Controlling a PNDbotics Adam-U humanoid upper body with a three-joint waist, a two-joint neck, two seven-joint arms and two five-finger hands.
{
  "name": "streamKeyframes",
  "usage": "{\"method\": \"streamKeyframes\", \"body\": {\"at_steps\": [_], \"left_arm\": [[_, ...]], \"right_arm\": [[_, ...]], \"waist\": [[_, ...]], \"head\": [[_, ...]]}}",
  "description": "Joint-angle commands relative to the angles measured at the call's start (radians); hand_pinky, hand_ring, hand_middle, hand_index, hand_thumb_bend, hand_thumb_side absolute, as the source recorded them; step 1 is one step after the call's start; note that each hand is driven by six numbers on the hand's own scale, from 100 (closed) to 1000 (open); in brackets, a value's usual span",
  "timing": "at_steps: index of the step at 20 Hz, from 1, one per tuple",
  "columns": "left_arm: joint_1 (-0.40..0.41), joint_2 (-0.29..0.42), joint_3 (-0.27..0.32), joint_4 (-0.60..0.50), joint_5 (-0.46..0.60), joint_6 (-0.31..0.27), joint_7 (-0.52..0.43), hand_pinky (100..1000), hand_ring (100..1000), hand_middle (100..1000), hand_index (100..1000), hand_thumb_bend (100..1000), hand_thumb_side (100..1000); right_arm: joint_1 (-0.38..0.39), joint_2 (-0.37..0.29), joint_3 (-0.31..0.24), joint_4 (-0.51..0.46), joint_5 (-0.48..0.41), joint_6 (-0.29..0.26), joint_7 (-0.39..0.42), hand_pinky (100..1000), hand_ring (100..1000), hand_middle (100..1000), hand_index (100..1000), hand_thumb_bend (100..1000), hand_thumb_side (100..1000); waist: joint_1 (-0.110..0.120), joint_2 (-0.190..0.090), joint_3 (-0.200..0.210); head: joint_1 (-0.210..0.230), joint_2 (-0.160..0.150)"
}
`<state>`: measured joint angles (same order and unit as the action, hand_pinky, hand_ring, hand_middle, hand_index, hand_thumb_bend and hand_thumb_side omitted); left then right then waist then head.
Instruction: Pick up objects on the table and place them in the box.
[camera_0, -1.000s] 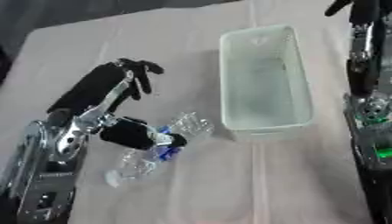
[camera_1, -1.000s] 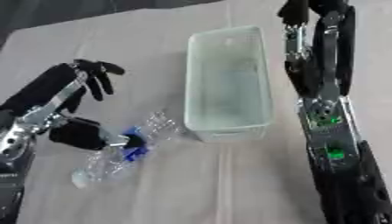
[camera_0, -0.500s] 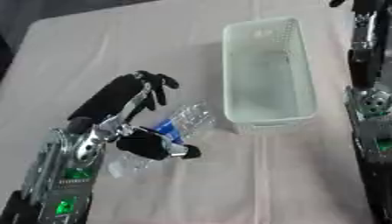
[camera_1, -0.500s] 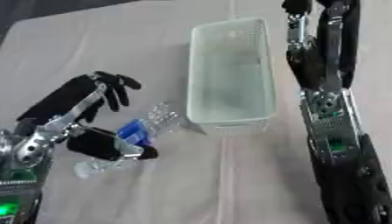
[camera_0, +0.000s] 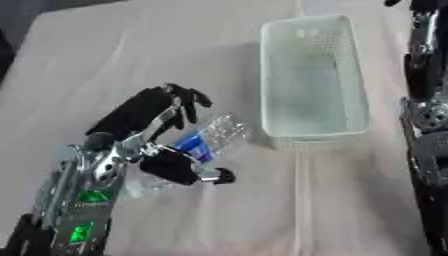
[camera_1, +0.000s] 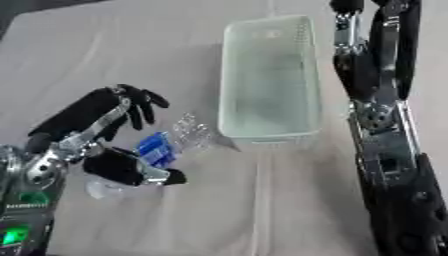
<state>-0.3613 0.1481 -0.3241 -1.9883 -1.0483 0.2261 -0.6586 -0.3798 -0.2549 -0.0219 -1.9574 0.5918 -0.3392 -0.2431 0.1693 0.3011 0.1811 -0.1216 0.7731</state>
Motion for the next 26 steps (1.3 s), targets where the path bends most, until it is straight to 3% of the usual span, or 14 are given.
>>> {"method": "streamKeyframes", "body": {"at_steps": [1, 13, 23, 26], "left_arm": [[-0.01, 0.006, 0.013, -0.012, -0.028, 0.004, -0.009, 236, 543, 524, 809, 795, 509], [-0.007, 0.0, 0.002, 0.018, -0.063, -0.01, -0.043, 271, 551, 581, 800, 776, 539], [-0.006, 0.002, 0.0, 0.025, -0.075, -0.041, -0.047, 282, 557, 613, 803, 745, 555], [-0.017, 0.025, 0.013, 0.013, -0.12, -0.048, -0.043, 312, 585, 616, 809, 784, 523]], "right_arm": [[-0.022, -0.001, 0.001, -0.026, 0.004, -0.005, -0.002, 396, 659, 826, 872, 175, 940], [-0.041, -0.003, 0.01, -0.037, -0.007, -0.017, 0.001, 397, 659, 826, 872, 174, 948], [-0.054, -0.001, 0.013, -0.043, -0.035, -0.015, 0.003, 400, 659, 826, 872, 158, 934], [-0.051, -0.001, 0.011, -0.043, -0.037, -0.014, 0.004, 400, 658, 825, 872, 159, 933]], "waist": [[-0.01, -0.007, 0.004], [-0.025, 0.019, -0.029], [-0.024, 0.021, -0.039], [-0.024, 0.019, -0.036]], "head": [[0.018, -0.003], [0.035, -0.003], [0.031, -0.003], [0.03, -0.003]]}}
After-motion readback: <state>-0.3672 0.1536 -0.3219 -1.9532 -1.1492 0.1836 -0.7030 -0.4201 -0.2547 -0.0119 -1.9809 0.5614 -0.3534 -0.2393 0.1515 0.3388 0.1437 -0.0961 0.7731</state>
